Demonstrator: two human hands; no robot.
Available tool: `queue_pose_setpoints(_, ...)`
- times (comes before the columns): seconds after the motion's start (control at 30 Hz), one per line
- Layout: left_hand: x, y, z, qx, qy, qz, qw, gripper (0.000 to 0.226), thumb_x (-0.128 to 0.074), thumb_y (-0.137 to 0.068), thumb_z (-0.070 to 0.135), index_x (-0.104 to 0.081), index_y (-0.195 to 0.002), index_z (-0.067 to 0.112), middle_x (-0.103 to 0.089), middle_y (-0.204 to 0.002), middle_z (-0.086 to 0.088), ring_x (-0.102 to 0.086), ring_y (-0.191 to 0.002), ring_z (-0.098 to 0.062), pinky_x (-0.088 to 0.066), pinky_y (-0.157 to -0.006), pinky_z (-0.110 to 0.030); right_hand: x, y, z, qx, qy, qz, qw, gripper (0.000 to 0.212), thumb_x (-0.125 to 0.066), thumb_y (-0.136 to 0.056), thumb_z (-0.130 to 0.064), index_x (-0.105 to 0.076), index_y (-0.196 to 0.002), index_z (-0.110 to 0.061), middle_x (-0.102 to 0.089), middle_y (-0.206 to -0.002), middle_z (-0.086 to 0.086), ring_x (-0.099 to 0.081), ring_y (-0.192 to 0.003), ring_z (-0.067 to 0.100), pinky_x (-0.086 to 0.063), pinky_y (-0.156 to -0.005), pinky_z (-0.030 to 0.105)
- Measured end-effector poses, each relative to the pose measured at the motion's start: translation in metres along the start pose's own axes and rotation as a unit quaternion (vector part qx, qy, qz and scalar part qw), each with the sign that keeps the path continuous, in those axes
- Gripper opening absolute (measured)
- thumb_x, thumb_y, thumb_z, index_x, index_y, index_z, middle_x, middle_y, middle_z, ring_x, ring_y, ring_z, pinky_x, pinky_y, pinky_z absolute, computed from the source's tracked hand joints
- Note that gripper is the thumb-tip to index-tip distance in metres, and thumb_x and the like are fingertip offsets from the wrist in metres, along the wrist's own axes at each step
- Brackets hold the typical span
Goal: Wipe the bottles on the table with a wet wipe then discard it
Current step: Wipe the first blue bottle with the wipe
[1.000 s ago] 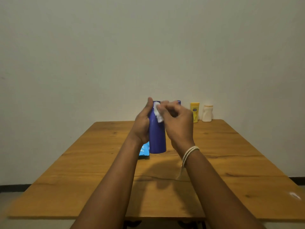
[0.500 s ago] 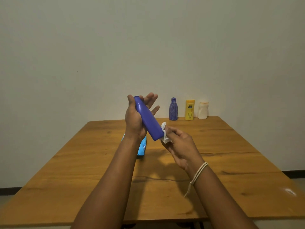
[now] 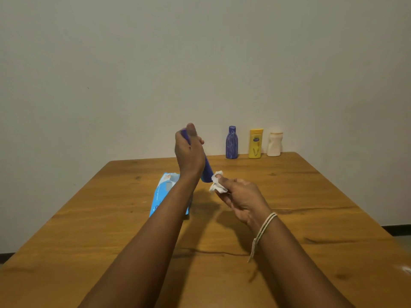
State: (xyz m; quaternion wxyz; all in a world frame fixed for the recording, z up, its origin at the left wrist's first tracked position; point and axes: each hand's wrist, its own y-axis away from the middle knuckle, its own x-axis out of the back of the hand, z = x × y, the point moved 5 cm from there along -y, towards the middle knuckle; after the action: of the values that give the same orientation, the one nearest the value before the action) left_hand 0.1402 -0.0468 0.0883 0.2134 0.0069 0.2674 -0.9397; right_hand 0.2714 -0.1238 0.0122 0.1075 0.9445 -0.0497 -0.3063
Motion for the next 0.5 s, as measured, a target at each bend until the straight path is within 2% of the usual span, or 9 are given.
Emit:
queue_pose_setpoints(0.07, -0.021, -0.014, -0.026, 0.062, -0.01, -0.065, 0.996, 0.022, -0.041, -0.105, 0.041, -0.048, -0.108, 0.021, -0.06, -0.085, 0.005, -0.06, -0.072, -0.004, -0.047, -0.06, -0.016, 0.012, -0.015, -0.011, 0.014, 0.022, 0.019, 0.999, 0.014, -0.076, -0.083, -0.003, -0.067, -0.092, 0.004, -0.073, -0.089, 0.017, -0.074, -0.065, 0.016, -0.058, -0.054, 0.023)
queue_pose_setpoints(0.13, -0.042, -0.029, -0.047, 0.084, -0.029, -0.117, 0.989, 0.009, -0.043, -0.104, 0.029, -0.042, -0.112, 0.024, -0.056, -0.089, 0.005, -0.056, -0.075, -0.009, -0.044, -0.062, -0.022, 0.023, -0.032, -0.021, 0.025, 0.062, 0.034, 0.997, 0.014, -0.077, -0.083, -0.005, -0.068, -0.09, 0.004, -0.074, -0.092, 0.018, -0.074, -0.068, 0.017, -0.058, -0.055, 0.023)
queue_pose_setpoints(0.23, -0.073, -0.061, -0.067, 0.054, -0.093, -0.157, 0.982, 0.013, -0.047, -0.106, 0.026, -0.044, -0.118, 0.022, -0.056, -0.094, 0.007, -0.057, -0.08, -0.009, -0.044, -0.065, -0.022, 0.039, -0.06, -0.03, 0.04, 0.135, 0.046, 0.989, 0.013, -0.079, -0.082, -0.008, -0.07, -0.084, 0.0, -0.076, -0.088, 0.016, -0.076, -0.069, 0.018, -0.059, -0.058, 0.026)
queue_pose_setpoints(0.33, -0.099, -0.104, -0.087, 0.03, -0.155, -0.172, 0.972, 0.016, -0.059, -0.102, 0.025, -0.058, -0.113, 0.015, -0.064, -0.1, -0.003, -0.061, -0.085, -0.018, -0.051, -0.075, -0.033, 0.055, -0.084, -0.039, 0.059, 0.227, 0.072, 0.969, 0.017, -0.084, -0.079, -0.018, -0.073, -0.086, -0.006, -0.078, -0.083, 0.01, -0.077, -0.074, 0.021, -0.061, -0.065, 0.03)
queue_pose_setpoints(0.4, -0.113, -0.13, -0.103, 0.03, -0.175, -0.178, 0.968, 0.019, -0.065, -0.099, 0.023, -0.062, -0.114, 0.013, -0.065, -0.099, -0.003, -0.062, -0.084, -0.019, -0.05, -0.076, -0.034, 0.065, -0.099, -0.046, 0.076, 0.267, 0.082, 0.957, 0.019, -0.085, -0.078, -0.021, -0.074, -0.085, -0.007, -0.079, -0.081, 0.009, -0.077, -0.073, 0.022, -0.061, -0.063, 0.031)
queue_pose_setpoints(0.5, -0.122, -0.153, -0.125, 0.019, -0.204, -0.173, 0.963, 0.036, -0.073, -0.093, 0.021, -0.065, -0.125, 0.007, -0.069, -0.116, -0.008, -0.063, -0.098, -0.022, -0.055, -0.087, -0.038, 0.075, -0.114, -0.056, 0.1, 0.32, 0.094, 0.938, 0.017, -0.084, -0.079, -0.024, -0.076, -0.082, -0.01, -0.078, -0.076, 0.005, -0.075, -0.071, 0.022, -0.062, -0.061, 0.033)
